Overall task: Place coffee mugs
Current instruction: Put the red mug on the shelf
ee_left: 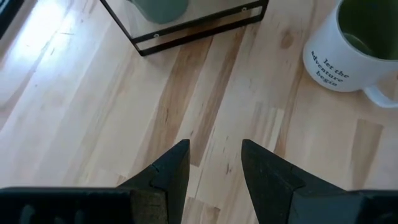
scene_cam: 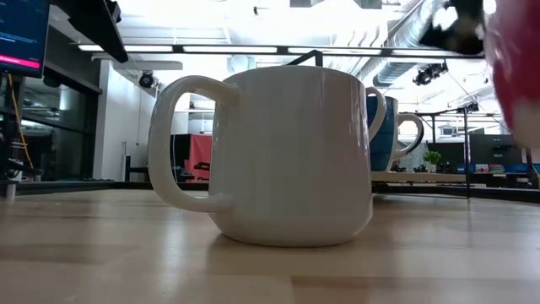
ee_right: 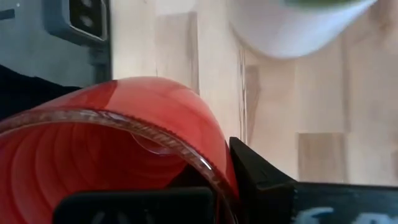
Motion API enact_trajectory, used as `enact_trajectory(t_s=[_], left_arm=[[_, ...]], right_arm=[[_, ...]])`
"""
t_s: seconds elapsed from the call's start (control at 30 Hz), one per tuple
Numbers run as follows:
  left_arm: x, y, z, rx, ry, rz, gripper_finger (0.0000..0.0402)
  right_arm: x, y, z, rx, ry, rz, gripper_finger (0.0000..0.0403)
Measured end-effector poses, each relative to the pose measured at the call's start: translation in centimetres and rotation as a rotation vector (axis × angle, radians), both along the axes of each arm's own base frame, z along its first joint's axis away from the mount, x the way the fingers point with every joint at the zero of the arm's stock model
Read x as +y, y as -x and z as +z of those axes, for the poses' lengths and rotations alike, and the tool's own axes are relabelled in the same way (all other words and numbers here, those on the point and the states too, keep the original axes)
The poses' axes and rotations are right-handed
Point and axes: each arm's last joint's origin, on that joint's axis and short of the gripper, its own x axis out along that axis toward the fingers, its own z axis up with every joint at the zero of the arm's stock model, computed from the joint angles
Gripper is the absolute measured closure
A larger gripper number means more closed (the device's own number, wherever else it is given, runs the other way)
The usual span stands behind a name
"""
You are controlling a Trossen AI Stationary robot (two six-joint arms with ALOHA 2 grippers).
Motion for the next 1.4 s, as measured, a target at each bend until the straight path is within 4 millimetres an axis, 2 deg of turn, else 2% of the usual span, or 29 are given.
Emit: enact_trajectory(t_s=[0.2, 0.4, 0.5, 0.63, 0.87, 0.97, 1.1, 1.4], left_arm=[[0.1, 0.0, 0.0, -0.010, -0.022, 0.010, 0.0266], [0.1, 0.0, 0.0, -0.016, -0.028, 0.015, 0.0266], [0.1, 0.0, 0.0, -0.017, -0.027, 0.014, 0.0266], [0.1, -0.1, 0.1, -0.022, -0.024, 0.015, 0.0266], [0.0, -0.1, 0.1, -0.038, -0.007, 0.036, 0.0266], [0.1, -0.2, 0.2, -0.050, -0.023, 0.044, 0.0266], [0.1, -0.2, 0.2, -0.064, -0.038, 0.053, 0.0266], [0.7, -0.6, 0.2, -0.070, -0.037, 0.084, 0.0266]], right_arm=[[-0.7, 0.1, 6.6, 0.003, 0.195, 0.030, 0.0402], [-4.2, 0.8, 12.1, 0.030, 0.416, -0.086, 0.0402], [-6.6, 0.7, 14.2, 0.034, 0.506, -0.151, 0.0403], [-10.8, 0.7, 17.1, -0.072, 0.518, -0.218, 0.0403], [-19.3, 4.6, 21.4, -0.127, 0.569, -0.405, 0.0403], [-22.7, 6.3, 22.5, -0.131, 0.580, -0.507, 0.0403], [-26.7, 7.5, 22.8, -0.083, 0.592, -0.633, 0.0403], [-35.1, 7.1, 20.3, 0.079, 0.449, -0.753, 0.0403]])
